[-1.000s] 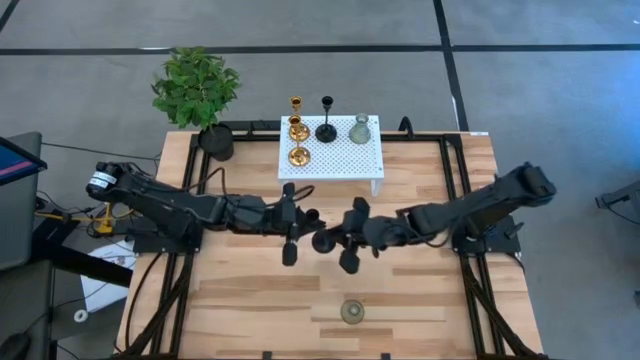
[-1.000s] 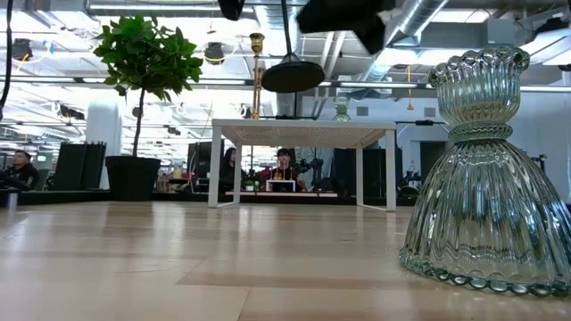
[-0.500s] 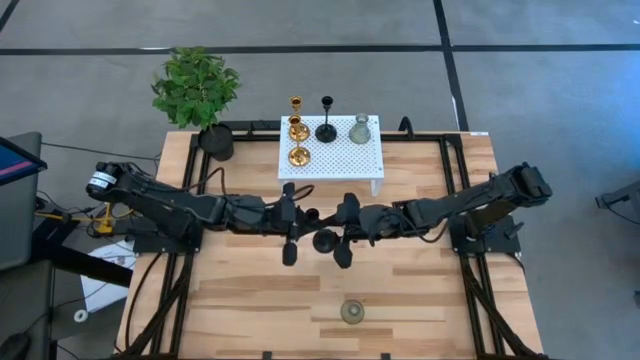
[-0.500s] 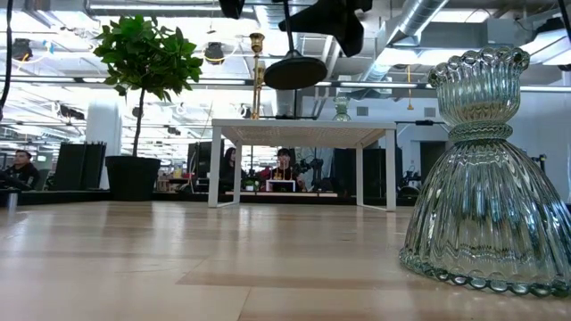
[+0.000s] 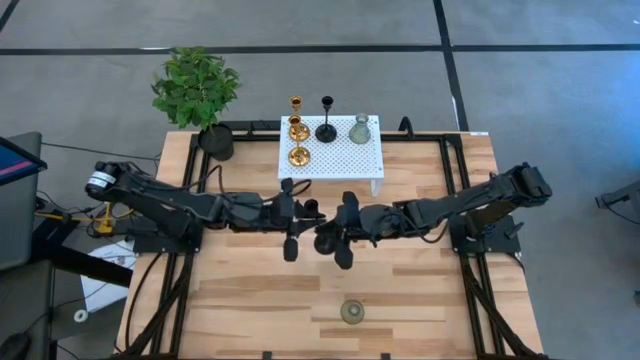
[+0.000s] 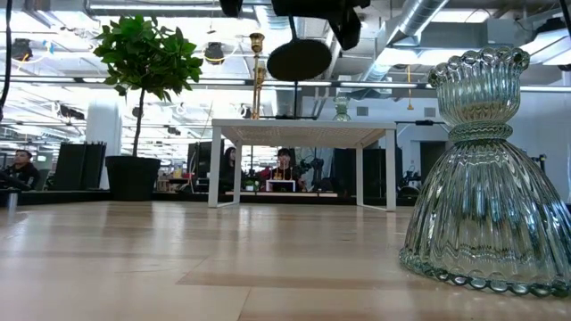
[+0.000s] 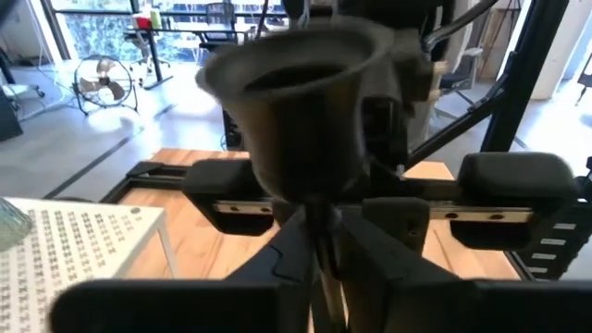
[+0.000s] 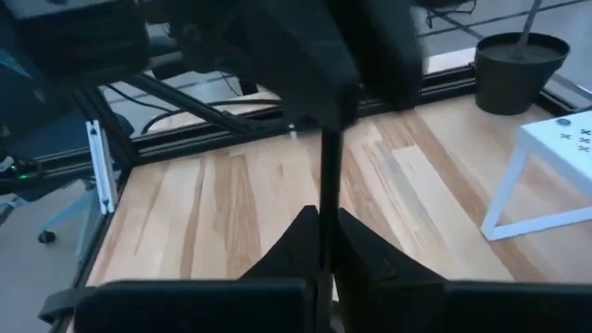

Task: Pick & Place candle stick holders
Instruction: Put the black candle holder on the shelf aligned with the other black candle holder

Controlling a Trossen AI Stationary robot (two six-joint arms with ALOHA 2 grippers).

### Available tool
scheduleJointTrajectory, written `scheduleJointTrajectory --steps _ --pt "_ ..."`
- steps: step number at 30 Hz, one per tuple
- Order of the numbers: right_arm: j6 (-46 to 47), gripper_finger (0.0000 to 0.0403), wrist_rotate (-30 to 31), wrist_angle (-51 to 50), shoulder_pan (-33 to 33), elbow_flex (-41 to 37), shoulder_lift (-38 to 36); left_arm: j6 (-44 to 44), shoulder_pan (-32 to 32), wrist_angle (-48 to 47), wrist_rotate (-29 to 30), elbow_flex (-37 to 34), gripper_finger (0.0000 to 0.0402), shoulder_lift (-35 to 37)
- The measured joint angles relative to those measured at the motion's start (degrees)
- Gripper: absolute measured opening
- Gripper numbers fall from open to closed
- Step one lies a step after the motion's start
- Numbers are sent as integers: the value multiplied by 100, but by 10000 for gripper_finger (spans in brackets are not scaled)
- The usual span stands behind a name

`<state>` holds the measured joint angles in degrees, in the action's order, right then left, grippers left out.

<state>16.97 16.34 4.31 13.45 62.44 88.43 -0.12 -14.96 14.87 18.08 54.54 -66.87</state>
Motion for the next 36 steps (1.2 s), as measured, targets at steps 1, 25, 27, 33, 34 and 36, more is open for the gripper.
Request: scheduleJointTrajectory --steps 1,25,27,33,34,36 --pt "-8 6 0 -12 0 -1 -3 14 -1 19 7 0 52 10" --pt "-236 1 867 96 -174 3 -334 -273 -72 -1014 -22 7 119 1229" --pt "-238 1 870 66 -297 -19 -338 -347 -162 -969 -17 10 115 1349" --pt "-240 1 946 183 -890 -10 -327 -341 -562 -1025 0 8 99 1485" --pt "-240 1 946 195 -1001 -10 -328 -332 -640 -1019 16 7 96 1490" --pt "-240 1 942 204 -1229 -10 -327 -324 -772 -1017 128 7 90 1491"
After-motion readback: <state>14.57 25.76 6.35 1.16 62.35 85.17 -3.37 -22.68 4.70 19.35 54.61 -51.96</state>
